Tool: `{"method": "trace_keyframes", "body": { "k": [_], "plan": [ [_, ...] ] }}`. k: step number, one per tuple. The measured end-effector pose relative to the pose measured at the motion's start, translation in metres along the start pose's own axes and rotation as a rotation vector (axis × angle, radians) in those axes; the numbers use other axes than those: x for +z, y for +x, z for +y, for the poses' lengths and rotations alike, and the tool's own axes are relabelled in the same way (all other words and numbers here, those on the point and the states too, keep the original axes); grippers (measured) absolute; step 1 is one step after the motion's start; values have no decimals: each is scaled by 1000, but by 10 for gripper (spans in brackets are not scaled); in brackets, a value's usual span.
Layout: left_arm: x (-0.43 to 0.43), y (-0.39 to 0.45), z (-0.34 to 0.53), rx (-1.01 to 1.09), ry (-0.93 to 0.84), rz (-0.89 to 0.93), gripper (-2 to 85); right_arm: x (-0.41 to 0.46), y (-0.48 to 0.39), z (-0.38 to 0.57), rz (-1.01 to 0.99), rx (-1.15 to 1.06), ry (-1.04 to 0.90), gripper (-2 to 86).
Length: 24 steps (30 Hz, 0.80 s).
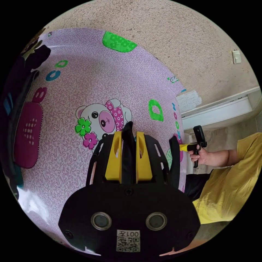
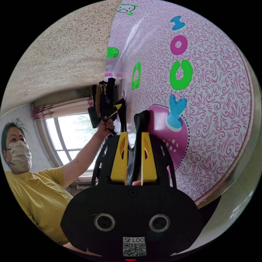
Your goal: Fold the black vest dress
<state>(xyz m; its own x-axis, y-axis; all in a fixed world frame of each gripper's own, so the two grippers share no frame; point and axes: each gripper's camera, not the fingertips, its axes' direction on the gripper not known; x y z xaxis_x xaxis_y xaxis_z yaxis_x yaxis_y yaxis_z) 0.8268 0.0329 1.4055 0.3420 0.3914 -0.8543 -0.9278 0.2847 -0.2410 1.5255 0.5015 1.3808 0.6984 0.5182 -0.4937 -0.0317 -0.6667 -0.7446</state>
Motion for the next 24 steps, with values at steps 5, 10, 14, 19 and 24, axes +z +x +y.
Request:
{"method": "trace_keyframes", "body": {
  "k": [5,10,14,19,24],
  "plan": [
    [-3,-13,-9,-12,-17,70,-11,11,1,-1,0,11,-20,18],
    [-16,-2,-10,96,-33,93,-12,9,-4,8,-39,-45,-16,12],
    [-23,-1,-2,86,-37,38,-12,10,2,19,-50,-27,-4,11],
    [-52,19,26,124,99,14,-12,21,-21,42,-62,-129,-24,11],
    [-115,56,92,180,302,18,-12,54,-67,93,-79,-306,-97,11]
  ]
}}
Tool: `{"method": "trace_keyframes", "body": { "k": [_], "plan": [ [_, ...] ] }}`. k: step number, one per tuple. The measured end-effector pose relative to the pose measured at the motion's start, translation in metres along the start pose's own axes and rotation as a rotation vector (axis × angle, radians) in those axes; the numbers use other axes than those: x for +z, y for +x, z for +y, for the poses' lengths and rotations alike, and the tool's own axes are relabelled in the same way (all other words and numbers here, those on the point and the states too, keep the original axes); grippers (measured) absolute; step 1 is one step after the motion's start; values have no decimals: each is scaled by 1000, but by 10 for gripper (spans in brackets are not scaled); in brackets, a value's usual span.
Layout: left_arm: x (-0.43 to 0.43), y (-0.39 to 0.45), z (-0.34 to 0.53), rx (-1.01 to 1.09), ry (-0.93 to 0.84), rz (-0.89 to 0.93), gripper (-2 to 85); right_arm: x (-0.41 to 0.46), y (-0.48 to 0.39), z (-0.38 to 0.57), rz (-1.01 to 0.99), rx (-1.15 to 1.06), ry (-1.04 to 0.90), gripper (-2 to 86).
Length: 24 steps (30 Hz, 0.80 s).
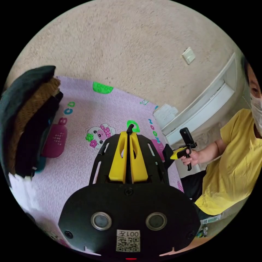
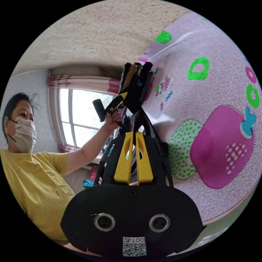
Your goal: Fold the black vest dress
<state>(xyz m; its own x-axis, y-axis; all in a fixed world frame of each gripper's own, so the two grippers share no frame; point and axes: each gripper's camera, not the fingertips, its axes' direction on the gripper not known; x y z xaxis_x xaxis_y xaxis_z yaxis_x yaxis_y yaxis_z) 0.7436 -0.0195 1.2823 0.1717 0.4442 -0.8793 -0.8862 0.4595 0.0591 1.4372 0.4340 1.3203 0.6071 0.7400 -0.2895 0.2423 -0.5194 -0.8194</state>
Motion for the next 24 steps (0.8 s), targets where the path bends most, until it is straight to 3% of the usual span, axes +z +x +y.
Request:
{"method": "trace_keyframes", "body": {
  "k": [5,11,18,24],
  "plan": [
    [-111,64,86,29,159,-103,-11,60,-55,60,-11,-120,-85,11],
    [-205,134,209,21,151,-196,-11,152,-123,169,-2,-260,-196,10],
    [-234,172,337,-85,46,-264,-11,285,-136,295,82,-348,-414,9],
    [-206,164,404,-237,-12,-337,-11,342,-120,336,169,-403,-556,13]
  ]
}}
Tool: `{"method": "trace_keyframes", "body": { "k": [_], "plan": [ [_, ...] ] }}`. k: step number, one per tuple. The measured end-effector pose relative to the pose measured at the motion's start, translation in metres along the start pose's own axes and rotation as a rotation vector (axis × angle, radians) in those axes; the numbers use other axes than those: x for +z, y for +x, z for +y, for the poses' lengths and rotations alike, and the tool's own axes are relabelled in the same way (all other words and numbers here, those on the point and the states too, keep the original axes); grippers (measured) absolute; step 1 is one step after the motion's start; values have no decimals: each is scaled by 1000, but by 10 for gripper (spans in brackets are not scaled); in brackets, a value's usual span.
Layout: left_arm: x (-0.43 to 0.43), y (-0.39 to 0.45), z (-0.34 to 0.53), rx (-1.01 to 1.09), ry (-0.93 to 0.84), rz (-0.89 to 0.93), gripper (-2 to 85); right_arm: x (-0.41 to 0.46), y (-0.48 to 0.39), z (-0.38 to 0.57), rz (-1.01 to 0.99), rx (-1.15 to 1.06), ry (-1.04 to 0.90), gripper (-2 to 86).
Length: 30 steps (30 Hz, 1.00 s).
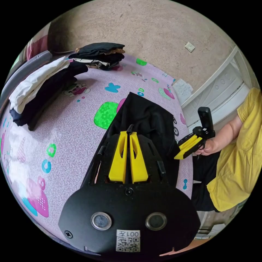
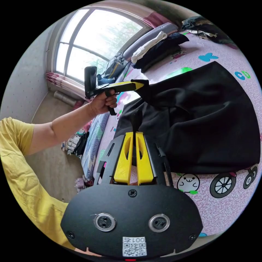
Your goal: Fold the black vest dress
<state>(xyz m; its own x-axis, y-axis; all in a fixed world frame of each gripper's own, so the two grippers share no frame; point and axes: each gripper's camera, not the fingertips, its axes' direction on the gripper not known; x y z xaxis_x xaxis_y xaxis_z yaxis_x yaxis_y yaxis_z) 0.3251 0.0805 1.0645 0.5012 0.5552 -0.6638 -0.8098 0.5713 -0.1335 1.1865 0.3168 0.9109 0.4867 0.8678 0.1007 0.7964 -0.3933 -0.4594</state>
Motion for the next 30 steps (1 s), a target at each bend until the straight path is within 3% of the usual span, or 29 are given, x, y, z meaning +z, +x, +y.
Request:
{"method": "trace_keyframes", "body": {
  "k": [7,14,22,27,30],
  "plan": [
    [-11,16,-1,26,9,-50,-10,19,-13,0,7,-63,-14,22],
    [6,4,17,-146,-84,-141,46,73,2,9,-54,-80,-170,73],
    [-42,7,44,-421,126,-279,8,44,-22,19,-127,-265,-161,64],
    [-36,39,3,-275,165,-248,-8,32,-4,2,94,-247,-101,16],
    [-12,48,-32,-157,132,-193,-12,49,3,-11,109,-229,-127,10]
  ]
}}
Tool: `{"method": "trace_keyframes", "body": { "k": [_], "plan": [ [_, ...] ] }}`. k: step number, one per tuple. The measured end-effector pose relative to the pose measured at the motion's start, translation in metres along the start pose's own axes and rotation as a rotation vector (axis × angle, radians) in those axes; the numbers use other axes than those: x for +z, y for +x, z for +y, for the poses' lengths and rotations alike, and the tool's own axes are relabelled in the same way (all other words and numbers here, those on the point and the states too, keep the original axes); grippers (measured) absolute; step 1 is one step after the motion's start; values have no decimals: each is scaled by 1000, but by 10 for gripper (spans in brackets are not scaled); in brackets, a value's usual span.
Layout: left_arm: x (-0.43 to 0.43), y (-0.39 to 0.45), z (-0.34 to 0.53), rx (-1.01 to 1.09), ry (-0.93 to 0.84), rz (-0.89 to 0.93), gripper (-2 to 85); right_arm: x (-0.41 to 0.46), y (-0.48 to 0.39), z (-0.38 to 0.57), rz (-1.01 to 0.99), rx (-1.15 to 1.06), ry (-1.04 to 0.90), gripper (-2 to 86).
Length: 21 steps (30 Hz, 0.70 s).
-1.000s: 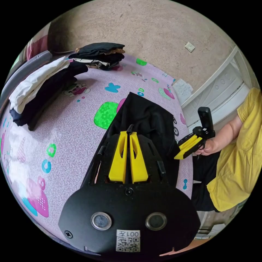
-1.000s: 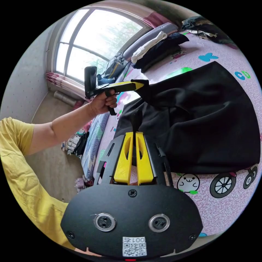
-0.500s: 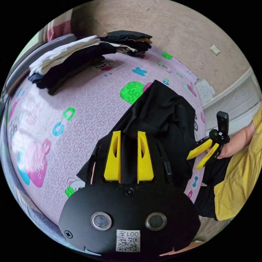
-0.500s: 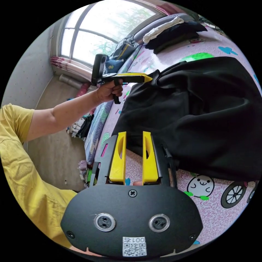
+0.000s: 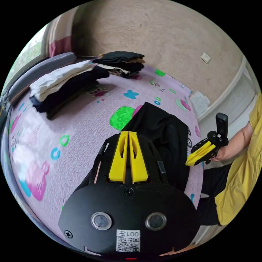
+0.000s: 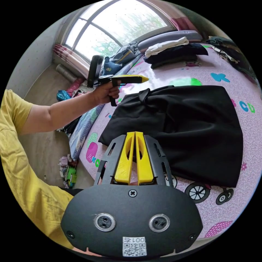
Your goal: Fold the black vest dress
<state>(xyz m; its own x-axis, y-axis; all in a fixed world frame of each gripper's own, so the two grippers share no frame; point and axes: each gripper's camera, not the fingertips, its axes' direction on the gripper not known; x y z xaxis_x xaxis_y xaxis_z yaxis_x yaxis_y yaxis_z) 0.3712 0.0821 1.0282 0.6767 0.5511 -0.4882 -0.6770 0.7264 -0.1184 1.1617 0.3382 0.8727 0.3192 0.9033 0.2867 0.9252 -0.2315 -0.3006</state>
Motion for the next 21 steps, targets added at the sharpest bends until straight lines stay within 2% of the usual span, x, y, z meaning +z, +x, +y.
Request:
{"method": "trace_keyframes", "body": {
  "k": [3,5,8,12,17,21],
  "plan": [
    [29,21,-24,157,-77,65,-12,20,-5,-9,16,-25,-44,6],
    [52,34,-29,259,-203,80,-12,32,-6,-11,25,-26,-78,5],
    [54,42,-20,339,-301,66,-12,45,-8,-11,-23,-21,-110,5],
    [29,35,0,319,-338,50,-13,51,-13,-14,-66,-51,-138,5],
    [-11,12,38,188,-391,-11,-13,45,-2,-22,-127,-49,-161,6],
    [-32,7,36,137,-334,-26,-12,-12,19,-19,-132,-65,-31,8]
  ]
}}
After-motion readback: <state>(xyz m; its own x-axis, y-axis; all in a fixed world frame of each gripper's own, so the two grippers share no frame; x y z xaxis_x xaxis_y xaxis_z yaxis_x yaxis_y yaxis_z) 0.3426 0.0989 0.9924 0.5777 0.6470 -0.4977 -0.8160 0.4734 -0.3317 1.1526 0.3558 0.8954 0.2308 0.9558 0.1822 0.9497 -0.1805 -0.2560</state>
